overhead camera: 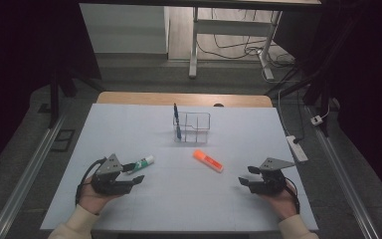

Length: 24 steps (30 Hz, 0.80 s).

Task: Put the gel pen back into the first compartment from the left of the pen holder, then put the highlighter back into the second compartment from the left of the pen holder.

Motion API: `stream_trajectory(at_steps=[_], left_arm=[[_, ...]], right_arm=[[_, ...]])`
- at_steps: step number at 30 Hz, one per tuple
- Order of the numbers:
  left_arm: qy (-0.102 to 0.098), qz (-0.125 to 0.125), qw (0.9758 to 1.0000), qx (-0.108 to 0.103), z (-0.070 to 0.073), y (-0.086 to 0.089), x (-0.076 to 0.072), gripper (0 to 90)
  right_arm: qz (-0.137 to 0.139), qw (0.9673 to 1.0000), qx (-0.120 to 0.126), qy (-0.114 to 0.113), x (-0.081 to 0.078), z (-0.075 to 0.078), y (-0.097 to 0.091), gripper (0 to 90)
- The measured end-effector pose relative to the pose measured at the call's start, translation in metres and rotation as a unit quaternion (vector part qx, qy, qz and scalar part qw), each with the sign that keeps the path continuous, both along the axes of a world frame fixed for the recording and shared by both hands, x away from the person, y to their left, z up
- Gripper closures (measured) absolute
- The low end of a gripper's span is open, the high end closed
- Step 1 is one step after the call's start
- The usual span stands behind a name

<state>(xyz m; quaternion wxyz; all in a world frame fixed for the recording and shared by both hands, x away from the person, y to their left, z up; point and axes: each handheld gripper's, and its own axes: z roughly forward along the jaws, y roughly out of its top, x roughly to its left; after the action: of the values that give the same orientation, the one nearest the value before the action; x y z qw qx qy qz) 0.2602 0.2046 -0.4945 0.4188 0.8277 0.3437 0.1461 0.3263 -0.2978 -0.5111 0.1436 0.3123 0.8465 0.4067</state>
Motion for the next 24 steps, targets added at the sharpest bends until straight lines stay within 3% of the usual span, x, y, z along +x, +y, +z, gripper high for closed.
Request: stream_trajectory(at_steps=[5, 24], left_arm=[[0.008, 0.015, 0.9998, -0.008, -0.0041, 0.0074, -0.0013, 43.8], [0.021, 0.010, 0.9997, 0.006, -0.0097, 0.0044, 0.0025, 37.8]], right_arm=[[0.000, 1.0000, 0.002, -0.002, -0.0004, 0.0016, -0.0005, 38.4], [0.007, 0.9999, -0.004, -0.007, 0.0028, 0.0101, 0.0084, 38.4]])
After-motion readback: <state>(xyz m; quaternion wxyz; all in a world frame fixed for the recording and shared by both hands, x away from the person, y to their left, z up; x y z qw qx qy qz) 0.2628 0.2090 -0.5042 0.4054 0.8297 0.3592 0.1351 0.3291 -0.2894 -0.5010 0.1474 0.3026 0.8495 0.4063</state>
